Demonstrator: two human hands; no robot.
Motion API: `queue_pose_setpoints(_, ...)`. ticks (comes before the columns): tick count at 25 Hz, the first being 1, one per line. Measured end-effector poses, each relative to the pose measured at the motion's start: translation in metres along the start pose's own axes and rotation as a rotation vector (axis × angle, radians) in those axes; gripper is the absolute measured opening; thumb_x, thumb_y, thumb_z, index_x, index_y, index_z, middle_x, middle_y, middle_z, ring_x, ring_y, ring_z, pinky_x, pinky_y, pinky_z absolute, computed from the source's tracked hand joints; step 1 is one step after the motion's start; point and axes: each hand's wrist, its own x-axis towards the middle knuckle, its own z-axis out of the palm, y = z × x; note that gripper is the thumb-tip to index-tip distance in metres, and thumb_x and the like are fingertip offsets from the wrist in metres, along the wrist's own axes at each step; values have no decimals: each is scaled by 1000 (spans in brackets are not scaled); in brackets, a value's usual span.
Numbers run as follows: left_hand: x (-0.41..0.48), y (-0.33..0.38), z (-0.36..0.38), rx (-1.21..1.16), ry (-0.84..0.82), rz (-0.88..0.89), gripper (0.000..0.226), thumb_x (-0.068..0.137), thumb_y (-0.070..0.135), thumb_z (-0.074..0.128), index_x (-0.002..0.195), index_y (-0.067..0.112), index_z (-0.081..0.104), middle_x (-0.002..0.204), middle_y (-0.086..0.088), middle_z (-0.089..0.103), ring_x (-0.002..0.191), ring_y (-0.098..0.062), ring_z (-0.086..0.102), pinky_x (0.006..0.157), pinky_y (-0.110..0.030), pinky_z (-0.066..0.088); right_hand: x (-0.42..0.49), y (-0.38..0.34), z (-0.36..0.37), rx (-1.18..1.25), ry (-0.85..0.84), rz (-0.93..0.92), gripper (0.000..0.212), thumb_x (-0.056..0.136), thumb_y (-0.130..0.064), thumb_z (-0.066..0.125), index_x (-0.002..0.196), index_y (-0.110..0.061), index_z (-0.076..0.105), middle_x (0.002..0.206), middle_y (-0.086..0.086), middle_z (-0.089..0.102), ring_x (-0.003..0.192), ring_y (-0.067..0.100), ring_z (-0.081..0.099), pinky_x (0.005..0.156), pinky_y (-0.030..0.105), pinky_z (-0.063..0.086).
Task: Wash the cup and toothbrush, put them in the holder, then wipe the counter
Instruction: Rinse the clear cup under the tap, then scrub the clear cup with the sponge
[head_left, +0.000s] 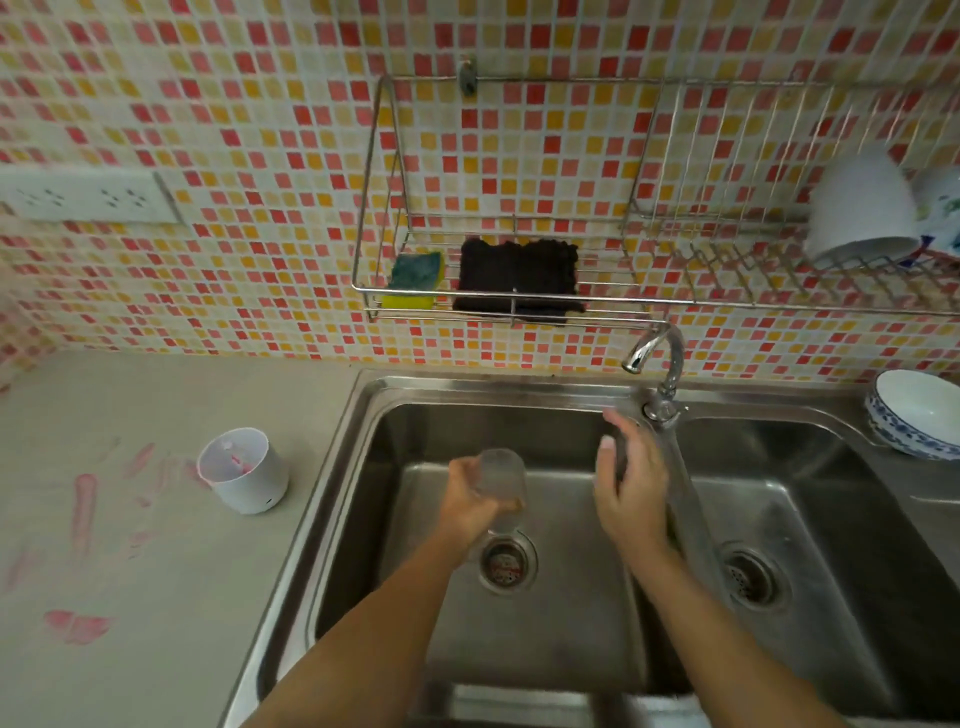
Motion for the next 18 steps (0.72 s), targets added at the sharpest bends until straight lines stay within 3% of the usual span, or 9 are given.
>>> queue_pose_setpoints(2, -1, 2, -13, 7, 38, 10, 74, 60, 6, 85, 116, 26, 40, 111, 4, 54, 100, -18, 58, 77, -40, 59, 43, -60, 19, 72, 11, -383, 34, 97, -24, 40, 118, -4, 56, 115, 9, 63, 113, 12, 52, 101, 21, 38)
queue_pose_setpoints(4, -3, 8, -26, 39, 41, 31, 76, 58, 9, 86, 116, 28, 41, 111, 4, 54, 99, -17, 58, 76, -38, 60, 87, -110, 38, 99, 15, -585, 30, 97, -20, 43, 117, -3, 57, 115, 11, 64, 114, 15, 52, 103, 25, 39)
queue_pose_setpoints(6, -7, 14, -40, 88, 35, 65, 76, 59, 9, 86, 117, 27, 40, 106, 8, 54, 94, -8, 57, 64, -24, 58, 129, -156, 54, 57, -97, -520, 31, 96, -18, 45, 122, -5, 55, 123, 10, 60, 118, 15, 49, 104, 28, 37)
queue_pose_setpoints(8, -10, 20, -52, 119, 14, 111, 77, 59, 10, 87, 116, 30, 39, 105, 12, 54, 90, -2, 55, 57, -13, 52, 168, -187, 69, -91, -324, -334, 39, 96, -21, 47, 132, -7, 46, 134, 10, 52, 125, 21, 45, 105, 31, 34)
queue_pose_setpoints(12, -16, 27, -74, 220, -31, 190, 76, 58, 15, 87, 116, 29, 39, 105, 17, 55, 91, 4, 55, 61, -10, 50, 204, -197, 105, -416, -818, -135, 60, 93, -34, 53, 141, -5, 31, 146, 14, 38, 131, 30, 39, 104, 35, 33)
queue_pose_setpoints(14, -17, 30, -83, 246, -66, 215, 78, 58, 13, 87, 117, 27, 39, 109, 13, 56, 95, 1, 56, 62, -8, 49, 210, -189, 119, -561, -986, -85, 71, 90, -43, 54, 145, -9, 25, 151, 13, 32, 134, 30, 36, 107, 37, 32)
queue_pose_setpoints(18, -15, 28, -91, 286, -86, 207, 85, 54, 18, 89, 122, 26, 38, 118, 5, 56, 107, -11, 57, 73, -13, 51, 220, -193, 129, -588, -962, -83, 74, 80, -41, 69, 140, -9, 37, 142, 12, 44, 125, 30, 45, 100, 37, 39)
